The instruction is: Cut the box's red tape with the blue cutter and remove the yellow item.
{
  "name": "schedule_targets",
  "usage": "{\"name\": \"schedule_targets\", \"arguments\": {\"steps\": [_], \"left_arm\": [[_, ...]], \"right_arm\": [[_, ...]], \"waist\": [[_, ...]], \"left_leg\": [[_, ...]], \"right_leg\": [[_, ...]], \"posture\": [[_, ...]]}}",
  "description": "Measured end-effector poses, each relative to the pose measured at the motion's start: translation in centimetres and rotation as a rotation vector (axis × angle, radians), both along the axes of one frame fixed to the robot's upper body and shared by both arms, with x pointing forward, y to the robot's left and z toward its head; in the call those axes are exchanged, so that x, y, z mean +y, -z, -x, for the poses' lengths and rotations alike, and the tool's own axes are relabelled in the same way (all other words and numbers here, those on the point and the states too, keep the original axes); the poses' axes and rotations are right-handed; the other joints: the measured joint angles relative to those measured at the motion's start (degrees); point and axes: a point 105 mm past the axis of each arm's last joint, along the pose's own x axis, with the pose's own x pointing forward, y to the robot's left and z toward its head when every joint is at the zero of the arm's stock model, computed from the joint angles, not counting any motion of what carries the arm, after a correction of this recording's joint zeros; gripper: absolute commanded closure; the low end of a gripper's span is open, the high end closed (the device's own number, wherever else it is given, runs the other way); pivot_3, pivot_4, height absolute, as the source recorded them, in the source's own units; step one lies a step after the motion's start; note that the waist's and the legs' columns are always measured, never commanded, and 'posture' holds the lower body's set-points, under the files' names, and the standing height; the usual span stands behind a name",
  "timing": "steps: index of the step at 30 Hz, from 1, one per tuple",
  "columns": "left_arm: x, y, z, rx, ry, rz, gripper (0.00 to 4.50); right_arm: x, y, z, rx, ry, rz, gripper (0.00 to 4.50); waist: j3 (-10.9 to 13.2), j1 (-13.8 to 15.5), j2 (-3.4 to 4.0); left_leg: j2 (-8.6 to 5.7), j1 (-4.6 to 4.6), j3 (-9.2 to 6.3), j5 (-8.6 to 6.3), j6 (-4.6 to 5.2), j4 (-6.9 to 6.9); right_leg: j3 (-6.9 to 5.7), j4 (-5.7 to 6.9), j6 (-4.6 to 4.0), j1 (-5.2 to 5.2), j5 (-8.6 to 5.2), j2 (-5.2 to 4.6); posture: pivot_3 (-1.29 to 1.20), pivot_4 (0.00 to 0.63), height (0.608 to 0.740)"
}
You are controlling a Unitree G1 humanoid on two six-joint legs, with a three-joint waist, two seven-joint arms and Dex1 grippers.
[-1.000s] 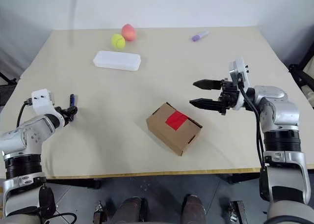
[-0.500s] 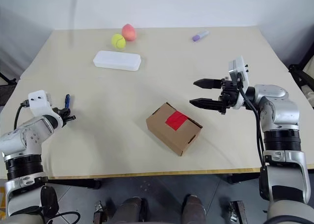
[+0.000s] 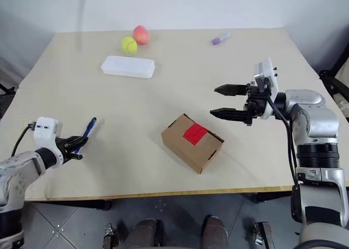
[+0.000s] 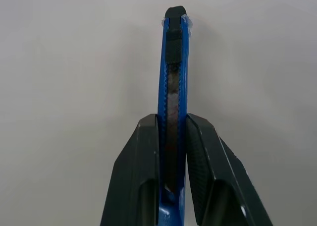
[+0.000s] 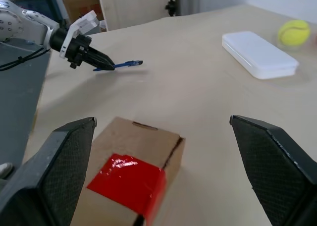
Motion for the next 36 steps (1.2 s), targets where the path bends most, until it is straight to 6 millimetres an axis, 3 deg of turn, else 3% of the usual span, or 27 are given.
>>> {"name": "schedule_targets", "arguments": {"steps": [5,13,16,20,27,36], "left_arm": [[-2.1,-1.8,1.8,-0.046,0.335,-0.100,4.08],[-4.7,0.5,2.9,0.014,0.660,-0.234,4.08],[-6.0,1.3,3.4,0.022,0.768,-0.260,4.08],[-7.2,2.3,3.3,0.002,0.855,-0.366,4.08],[-7.6,2.5,2.4,-0.054,0.813,-0.386,4.08],[-8.1,2.8,2.7,-0.084,0.820,-0.419,4.08]], "right_arm": [[3.0,0.7,1.2,0.006,-0.075,0.101,0.00],[9.6,2.4,4.1,-0.016,-0.228,0.194,0.00],[11.5,3.8,4.6,-0.034,-0.230,0.272,0.61],[12.3,7.1,3.7,-0.065,-0.129,0.492,1.98],[14.9,8.9,4.3,-0.115,-0.158,0.546,4.44],[17.6,9.9,3.6,-0.223,-0.184,0.595,4.48]], "waist": [[0.01,-0.02,0.01],[0.01,-0.17,0.01],[0.01,-0.12,0.01],[0.01,-0.11,0.01],[-0.01,-0.15,0.00],[-0.02,-0.21,0.01]], "left_leg": [[0.00,-0.04,0.07,-0.05,0.03,-0.04],[0.05,-0.42,0.38,-0.05,0.02,-0.03],[0.06,-0.44,0.40,-0.07,0.04,0.00],[0.06,-0.69,0.41,-0.08,0.06,0.17],[0.07,-0.72,0.39,-0.09,0.08,0.26],[0.07,-0.71,0.37,-0.14,0.15,0.47]], "right_leg": [[0.02,0.00,-0.01,-0.11,-0.01,0.00],[0.14,0.38,-0.01,-0.83,0.00,-0.01],[0.14,0.40,-0.01,-0.86,0.00,-0.02],[0.15,0.49,-0.02,-1.06,0.00,-0.02],[0.15,0.64,-0.01,-1.10,0.00,-0.03],[0.17,0.83,-0.01,-1.09,0.00,-0.03]], "posture": [[0.00,0.150,0.740],[0.00,0.150,0.740],[0.00,0.150,0.740],[0.00,0.150,0.740],[0.00,0.150,0.740],[0.00,0.150,0.740]]}}
